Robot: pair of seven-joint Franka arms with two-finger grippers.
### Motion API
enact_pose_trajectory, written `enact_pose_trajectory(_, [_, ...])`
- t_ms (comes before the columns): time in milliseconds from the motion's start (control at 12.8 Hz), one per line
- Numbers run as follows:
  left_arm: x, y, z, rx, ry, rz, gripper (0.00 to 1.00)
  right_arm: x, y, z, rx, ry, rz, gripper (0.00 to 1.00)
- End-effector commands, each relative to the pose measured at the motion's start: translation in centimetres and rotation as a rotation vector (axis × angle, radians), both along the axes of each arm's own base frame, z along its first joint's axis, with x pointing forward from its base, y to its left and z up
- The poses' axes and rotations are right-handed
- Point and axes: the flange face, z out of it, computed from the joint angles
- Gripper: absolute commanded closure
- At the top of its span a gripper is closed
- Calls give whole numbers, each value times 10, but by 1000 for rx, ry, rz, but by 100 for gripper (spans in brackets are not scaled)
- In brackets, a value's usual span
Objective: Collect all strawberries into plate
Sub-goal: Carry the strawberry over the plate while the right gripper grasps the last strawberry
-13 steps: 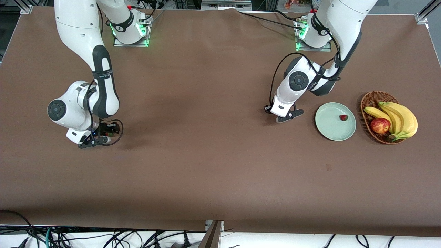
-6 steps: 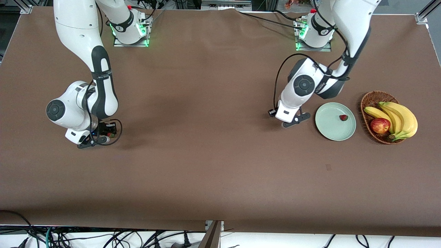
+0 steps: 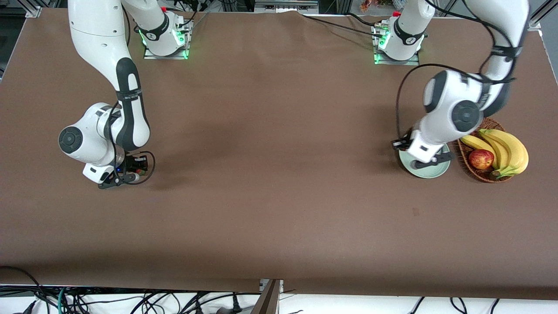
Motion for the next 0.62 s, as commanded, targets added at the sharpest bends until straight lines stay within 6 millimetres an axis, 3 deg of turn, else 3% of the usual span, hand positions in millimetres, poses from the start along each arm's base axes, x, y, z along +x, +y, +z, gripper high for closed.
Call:
enact_pose_trajectory(0, [-5, 57, -10, -36, 22, -90, 81, 16, 53, 22, 36, -31, -13, 84])
enact_pose_trajectory(156, [-5, 84, -32, -39, 30, -126, 80, 29, 105, 44, 58, -50, -83, 84])
enact_pose_trajectory(234, [-6, 96, -48, -37, 31, -130, 78, 35, 141, 53, 69, -62, -140, 84])
enact_pose_trajectory(390, [-11, 100, -69, -35, 32, -143, 77, 36, 229, 56, 115, -66, -244, 83])
enact_pose_trajectory(547, [-11, 100, -78, -32, 32, -146, 73, 27, 302, 55, 173, -37, -365, 83])
